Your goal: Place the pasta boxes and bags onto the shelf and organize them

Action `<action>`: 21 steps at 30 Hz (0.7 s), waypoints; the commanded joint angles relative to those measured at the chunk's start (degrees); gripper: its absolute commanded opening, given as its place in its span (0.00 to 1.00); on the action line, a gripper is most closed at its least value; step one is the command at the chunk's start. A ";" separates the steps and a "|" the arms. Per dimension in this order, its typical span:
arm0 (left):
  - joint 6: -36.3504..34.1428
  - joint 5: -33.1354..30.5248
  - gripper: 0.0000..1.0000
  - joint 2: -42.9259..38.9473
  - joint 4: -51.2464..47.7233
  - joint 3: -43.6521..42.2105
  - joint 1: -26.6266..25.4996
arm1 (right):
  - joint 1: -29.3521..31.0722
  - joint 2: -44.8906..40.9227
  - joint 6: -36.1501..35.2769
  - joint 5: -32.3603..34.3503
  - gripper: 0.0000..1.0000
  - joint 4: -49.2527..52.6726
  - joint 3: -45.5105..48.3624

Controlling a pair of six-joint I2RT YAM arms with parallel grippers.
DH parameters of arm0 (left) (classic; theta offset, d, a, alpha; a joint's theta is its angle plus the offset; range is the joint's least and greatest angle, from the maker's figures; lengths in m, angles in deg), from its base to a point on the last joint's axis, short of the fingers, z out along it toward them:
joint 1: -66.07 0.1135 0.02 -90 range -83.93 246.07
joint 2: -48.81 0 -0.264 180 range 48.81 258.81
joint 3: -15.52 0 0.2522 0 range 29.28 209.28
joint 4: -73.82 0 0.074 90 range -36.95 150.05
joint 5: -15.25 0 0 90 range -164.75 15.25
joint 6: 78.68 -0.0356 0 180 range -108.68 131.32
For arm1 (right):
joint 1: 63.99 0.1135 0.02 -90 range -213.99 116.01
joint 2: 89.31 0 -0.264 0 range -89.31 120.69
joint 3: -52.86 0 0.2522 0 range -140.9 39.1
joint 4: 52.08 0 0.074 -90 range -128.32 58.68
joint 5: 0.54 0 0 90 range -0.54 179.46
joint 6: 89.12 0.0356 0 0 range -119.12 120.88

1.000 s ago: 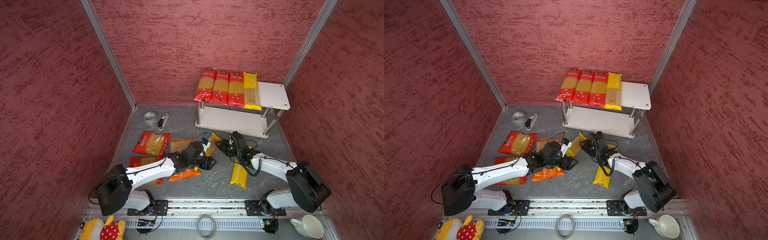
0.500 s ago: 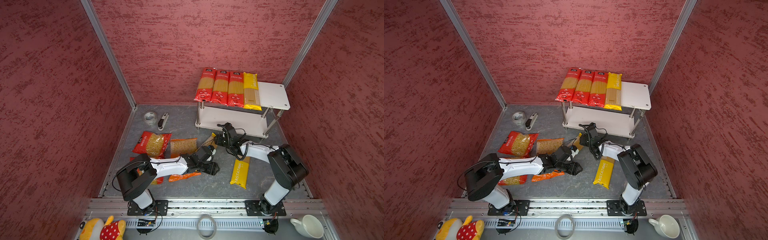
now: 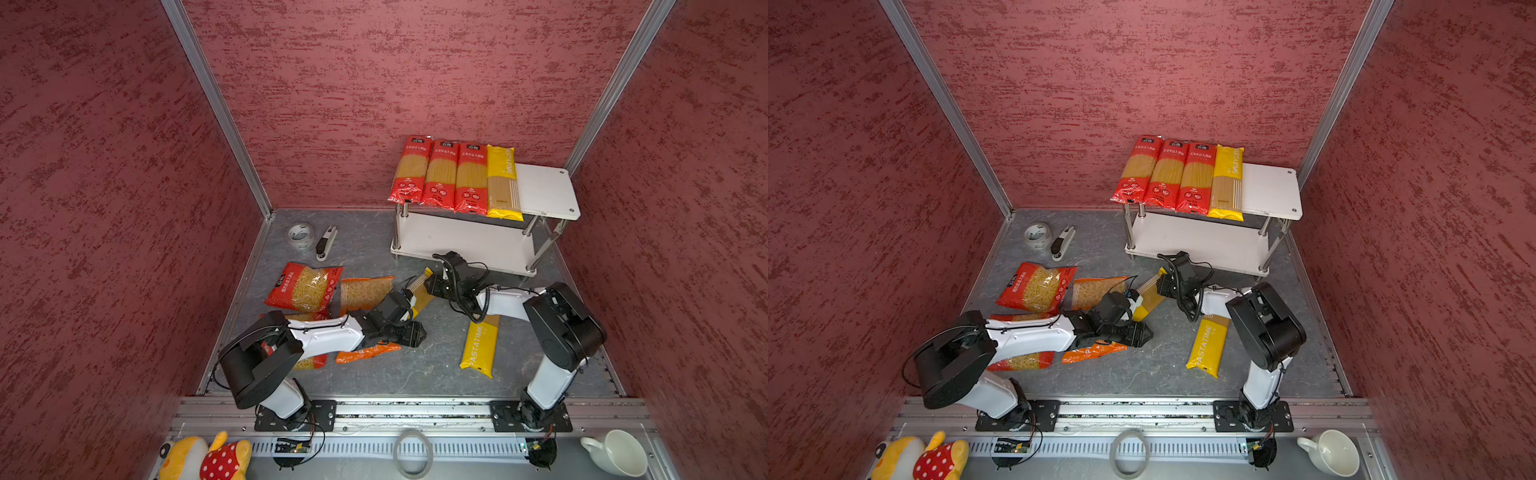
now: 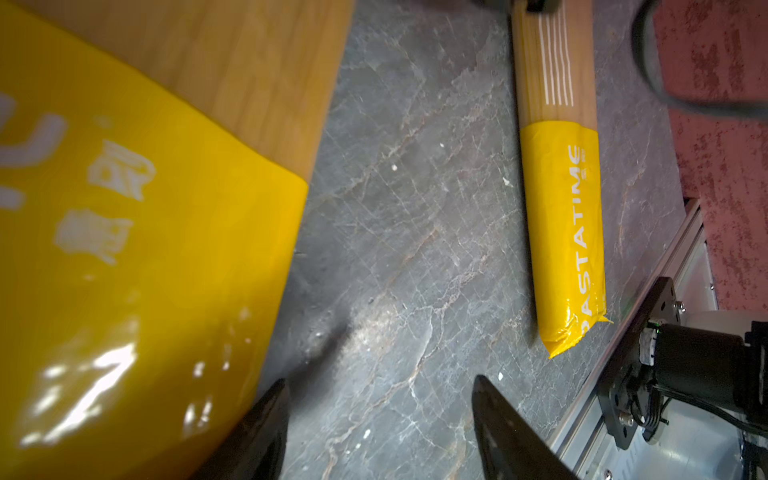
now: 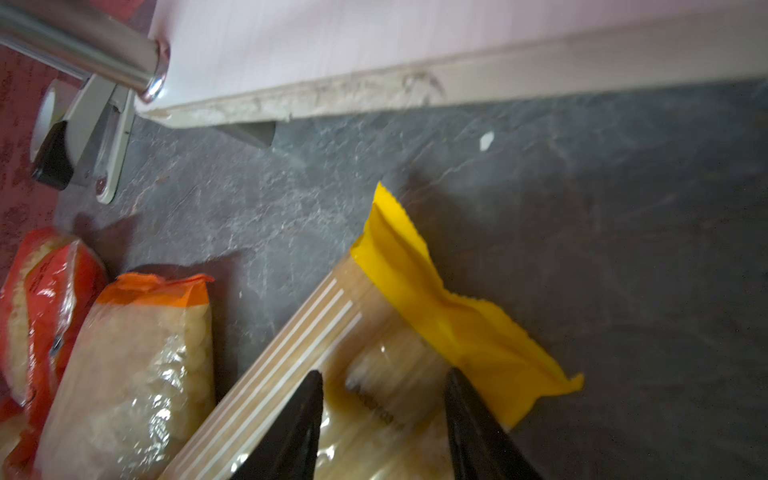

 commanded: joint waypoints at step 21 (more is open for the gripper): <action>8.24 0.20 0.69 -7.98 9.30 -7.33 2.72 | 5.36 -4.29 -7.40 0.35 0.48 11.44 -11.68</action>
